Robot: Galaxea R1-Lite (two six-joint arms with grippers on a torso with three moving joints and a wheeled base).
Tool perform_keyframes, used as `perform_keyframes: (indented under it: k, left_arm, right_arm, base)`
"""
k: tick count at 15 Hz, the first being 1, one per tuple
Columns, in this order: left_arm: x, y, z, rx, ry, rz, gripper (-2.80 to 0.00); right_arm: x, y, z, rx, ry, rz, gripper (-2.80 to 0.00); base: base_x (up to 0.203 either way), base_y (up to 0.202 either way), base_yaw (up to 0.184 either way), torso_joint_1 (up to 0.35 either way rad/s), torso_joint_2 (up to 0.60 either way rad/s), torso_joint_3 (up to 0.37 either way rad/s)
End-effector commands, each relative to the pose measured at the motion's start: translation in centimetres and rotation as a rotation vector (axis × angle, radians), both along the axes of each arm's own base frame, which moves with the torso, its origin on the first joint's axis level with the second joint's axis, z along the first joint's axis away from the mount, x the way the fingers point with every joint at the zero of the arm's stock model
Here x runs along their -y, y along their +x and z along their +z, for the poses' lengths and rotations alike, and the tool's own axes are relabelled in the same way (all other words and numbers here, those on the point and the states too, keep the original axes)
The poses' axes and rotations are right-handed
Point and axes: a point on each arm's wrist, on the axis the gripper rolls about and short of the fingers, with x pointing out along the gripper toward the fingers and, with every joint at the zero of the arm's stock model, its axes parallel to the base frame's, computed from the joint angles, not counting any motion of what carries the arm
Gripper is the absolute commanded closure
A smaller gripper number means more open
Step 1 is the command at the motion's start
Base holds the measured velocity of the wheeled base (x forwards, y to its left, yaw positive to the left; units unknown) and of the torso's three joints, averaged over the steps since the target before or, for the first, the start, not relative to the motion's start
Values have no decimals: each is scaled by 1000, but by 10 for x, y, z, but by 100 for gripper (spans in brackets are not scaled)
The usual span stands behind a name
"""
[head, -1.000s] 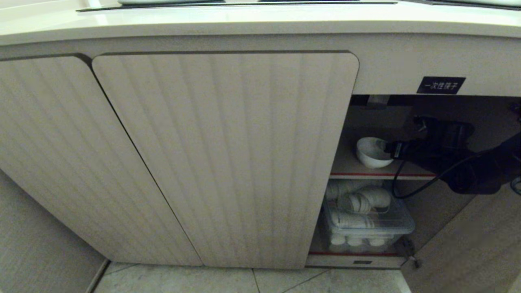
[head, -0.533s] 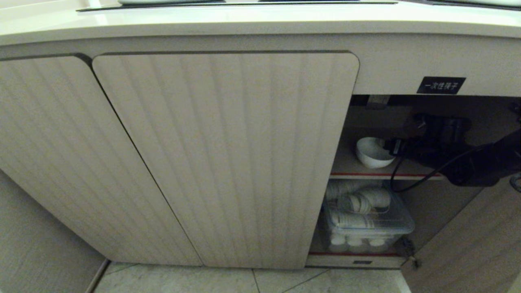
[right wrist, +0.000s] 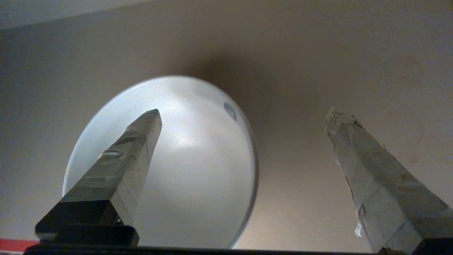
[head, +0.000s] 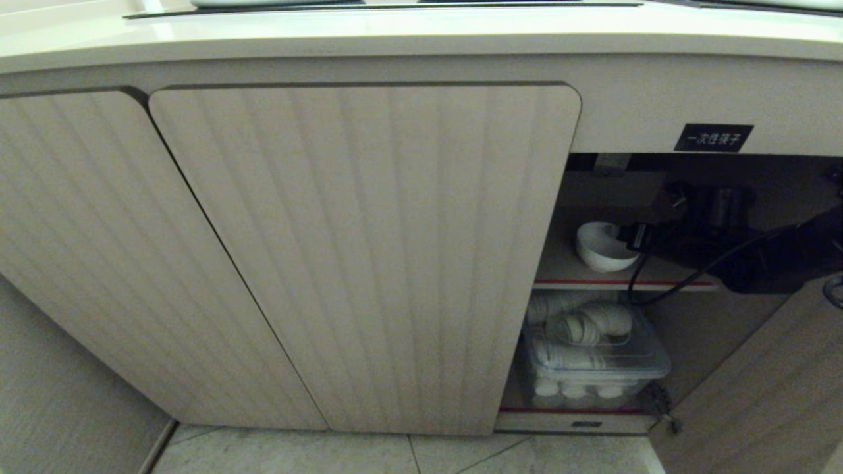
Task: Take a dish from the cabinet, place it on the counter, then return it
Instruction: Take the bowl from the cabinet
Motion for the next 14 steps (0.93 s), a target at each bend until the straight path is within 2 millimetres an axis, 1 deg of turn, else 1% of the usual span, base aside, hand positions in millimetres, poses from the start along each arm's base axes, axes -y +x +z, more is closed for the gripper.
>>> perform_keyframes:
  k: [1, 6, 10, 14]
  left_arm:
    - [0, 0, 0, 0, 0, 0, 0]
    - [0, 0, 0, 1, 0, 0, 0]
    - [0, 0, 0, 1, 0, 2, 0]
    - [0, 0, 0, 0, 0, 0, 0]
  right_arm:
    - [0, 1, 2, 5, 2, 2, -280]
    - [-2, 0, 3, 2, 18, 56, -280]
    - [-3, -3, 0, -54, 22, 55, -280]
    - [-2, 1, 7, -61, 22, 54, -280]
  base:
    - [0, 0, 0, 0, 0, 0]
    - [0, 0, 0, 0, 0, 0]
    - [0, 0, 0, 0, 0, 0]
    - [0, 0, 0, 0, 0, 0]
